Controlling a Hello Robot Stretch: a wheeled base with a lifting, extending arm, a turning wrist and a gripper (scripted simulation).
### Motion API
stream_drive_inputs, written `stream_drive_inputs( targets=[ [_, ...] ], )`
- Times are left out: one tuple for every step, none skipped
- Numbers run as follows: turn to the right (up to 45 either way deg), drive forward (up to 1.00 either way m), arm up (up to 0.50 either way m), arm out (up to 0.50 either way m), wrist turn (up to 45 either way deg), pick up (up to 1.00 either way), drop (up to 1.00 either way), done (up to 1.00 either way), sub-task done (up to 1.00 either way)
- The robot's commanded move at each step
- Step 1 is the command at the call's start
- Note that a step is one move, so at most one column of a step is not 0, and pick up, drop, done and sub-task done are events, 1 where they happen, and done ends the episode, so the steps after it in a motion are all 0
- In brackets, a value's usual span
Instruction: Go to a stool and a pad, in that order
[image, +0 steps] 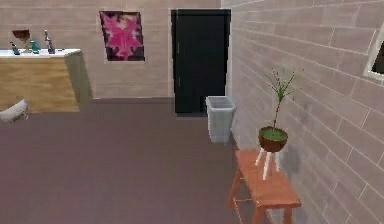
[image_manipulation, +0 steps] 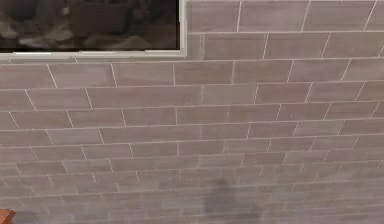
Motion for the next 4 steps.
stream_drive_inputs(
  targets=[
    [24.0, 0.00, 0.00, 0.00, 0.0, 0.00, 0.00, 0.00, 0.00],
    [0.0, 0.00, 0.00, 0.00, 0.0, 0.00, 0.00, 0.00, 1.00],
    [45.0, 0.00, 0.00, 0.00, 0.0, 0.00, 0.00, 0.00, 0.00],
    [45.0, 0.00, 0.00, 0.00, 0.0, 0.00, 0.00, 0.00, 0.00]
  ],
)
